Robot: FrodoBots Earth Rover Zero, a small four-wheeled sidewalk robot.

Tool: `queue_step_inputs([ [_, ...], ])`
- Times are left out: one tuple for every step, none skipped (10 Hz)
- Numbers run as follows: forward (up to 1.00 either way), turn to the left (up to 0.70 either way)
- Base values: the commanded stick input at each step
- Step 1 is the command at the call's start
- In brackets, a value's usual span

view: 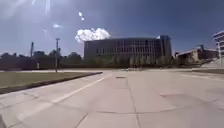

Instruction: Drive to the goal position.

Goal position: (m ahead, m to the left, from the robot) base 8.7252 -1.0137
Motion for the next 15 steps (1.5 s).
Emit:
queue_step_inputs([
  [0.7,-0.23],
  [0.7,-0.02],
  [0.7,0.01],
  [0.7,0.01],
  [0.7,0.01],
  [0.7,0.01],
  [0.7,0.01],
  [0.7,0.01],
  [0.7,0.01],
  [0.7,0.01],
  [0.7,0.01],
  [0.7,0.01],
  [0.7,0.01],
  [0.7,0.01],
  [0.7,0.01],
])
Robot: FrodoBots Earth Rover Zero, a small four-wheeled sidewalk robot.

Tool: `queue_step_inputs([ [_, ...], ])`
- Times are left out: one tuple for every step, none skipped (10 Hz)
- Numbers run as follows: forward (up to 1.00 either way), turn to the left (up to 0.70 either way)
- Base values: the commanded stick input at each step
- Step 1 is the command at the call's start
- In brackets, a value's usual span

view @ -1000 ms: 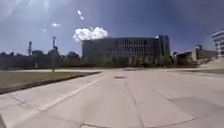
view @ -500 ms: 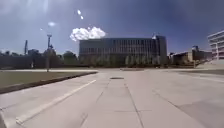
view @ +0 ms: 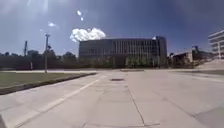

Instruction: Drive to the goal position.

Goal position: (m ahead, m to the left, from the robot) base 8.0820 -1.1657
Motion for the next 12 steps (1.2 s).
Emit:
queue_step_inputs([
  [0.7,0.01],
  [0.7,0.01],
  [0.7,0.01],
  [0.7,0.01],
  [0.7,0.01],
  [0.7,0.01],
  [0.7,0.01],
  [0.7,0.01],
  [0.7,0.01],
  [0.7,0.01],
  [0.7,0.01],
  [0.7,0.01],
])
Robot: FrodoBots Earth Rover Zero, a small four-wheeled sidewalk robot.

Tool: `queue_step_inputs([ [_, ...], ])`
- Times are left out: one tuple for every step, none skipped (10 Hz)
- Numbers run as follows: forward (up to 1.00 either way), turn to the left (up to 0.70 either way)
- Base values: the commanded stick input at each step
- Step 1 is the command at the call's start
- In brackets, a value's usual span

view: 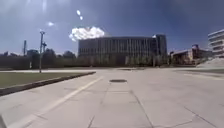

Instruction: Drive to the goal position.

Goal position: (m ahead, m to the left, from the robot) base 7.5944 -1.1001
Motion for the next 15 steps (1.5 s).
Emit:
queue_step_inputs([
  [0.7,0.01],
  [0.7,0.01],
  [0.7,0.01],
  [0.7,0.01],
  [0.7,0.01],
  [0.7,0.01],
  [0.7,0.01],
  [0.7,0.01],
  [0.7,0.01],
  [0.7,0.01],
  [0.7,0.01],
  [0.7,0.01],
  [0.7,0.01],
  [0.7,0.01],
  [0.7,0.01],
])
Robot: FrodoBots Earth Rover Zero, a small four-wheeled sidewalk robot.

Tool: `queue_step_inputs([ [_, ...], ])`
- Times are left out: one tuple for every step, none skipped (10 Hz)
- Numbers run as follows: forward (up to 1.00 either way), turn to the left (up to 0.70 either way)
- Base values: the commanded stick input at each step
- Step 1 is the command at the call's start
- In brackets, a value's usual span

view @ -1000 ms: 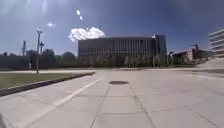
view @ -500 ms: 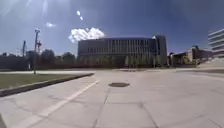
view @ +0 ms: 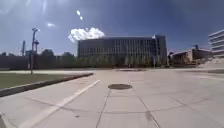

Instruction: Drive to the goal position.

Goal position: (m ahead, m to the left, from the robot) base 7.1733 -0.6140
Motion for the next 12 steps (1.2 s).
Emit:
queue_step_inputs([
  [0.7,0.01],
  [0.7,0.01],
  [0.7,0.01],
  [0.7,0.01],
  [0.7,0.01],
  [0.7,0.01],
  [0.7,0.01],
  [0.7,0.01],
  [0.7,0.01],
  [0.7,0.01],
  [0.7,0.01],
  [0.7,0.01],
])
